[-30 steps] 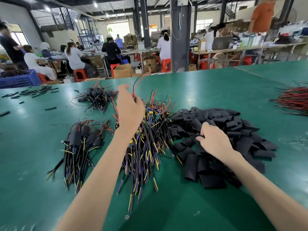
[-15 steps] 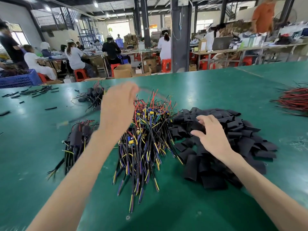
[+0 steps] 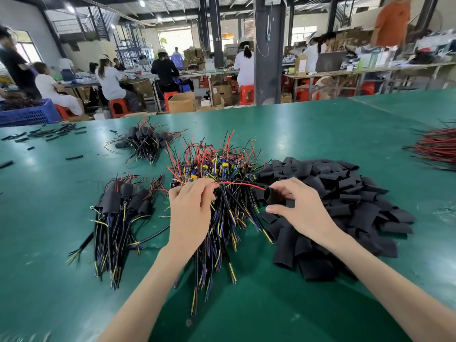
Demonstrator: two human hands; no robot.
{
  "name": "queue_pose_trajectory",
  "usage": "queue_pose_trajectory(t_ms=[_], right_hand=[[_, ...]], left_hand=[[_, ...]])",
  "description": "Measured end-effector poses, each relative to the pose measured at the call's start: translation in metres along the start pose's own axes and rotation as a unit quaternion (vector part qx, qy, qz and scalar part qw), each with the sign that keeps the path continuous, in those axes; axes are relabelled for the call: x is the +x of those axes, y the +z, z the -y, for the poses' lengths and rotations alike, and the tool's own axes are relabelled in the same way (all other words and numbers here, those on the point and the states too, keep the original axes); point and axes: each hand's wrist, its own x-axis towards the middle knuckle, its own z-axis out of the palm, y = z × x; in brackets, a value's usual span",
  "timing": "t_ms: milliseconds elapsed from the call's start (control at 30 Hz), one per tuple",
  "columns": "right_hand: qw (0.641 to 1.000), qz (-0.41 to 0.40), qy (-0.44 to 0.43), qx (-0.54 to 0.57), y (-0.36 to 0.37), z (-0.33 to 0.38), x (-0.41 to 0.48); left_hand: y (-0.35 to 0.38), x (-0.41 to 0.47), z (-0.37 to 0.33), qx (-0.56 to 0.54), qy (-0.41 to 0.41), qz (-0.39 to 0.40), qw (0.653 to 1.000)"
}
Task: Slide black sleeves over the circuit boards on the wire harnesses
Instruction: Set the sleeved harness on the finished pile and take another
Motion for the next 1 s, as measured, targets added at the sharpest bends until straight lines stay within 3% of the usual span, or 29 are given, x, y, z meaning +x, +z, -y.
queue_pose_trajectory(t_ms=[333, 467, 600, 700, 867, 1000], right_hand=[[0.998, -0.023, -0.007, 0.055, 0.000, 0.006, -0.003], [0.998, -0.031, -0.020, 0.059, -0.001, 0.008, -0.004], [0.994, -0.027, -0.099, -0.027, -0.001, 0.014, -0.007], [0.981, -0.027, -0.172, -0.085, 0.007, 0.021, -0.013], [0.985, -0.057, -0.152, -0.053, 0.006, 0.023, -0.013], [0.992, -0.085, -0.091, -0.022, -0.003, 0.020, -0.007]], left_hand=[[0.001, -0.004, 0.000, 0.022, 0.035, 0.000, 0.999], [0.002, -0.004, 0.002, 0.070, 0.088, -0.009, 0.994], [0.004, -0.006, -0.001, 0.148, 0.182, -0.006, 0.972], [0.012, -0.011, -0.013, 0.141, 0.234, 0.028, 0.962], [0.013, -0.019, -0.023, -0.003, 0.166, 0.097, 0.981], [0.009, -0.020, -0.014, 0.065, 0.168, 0.136, 0.974]])
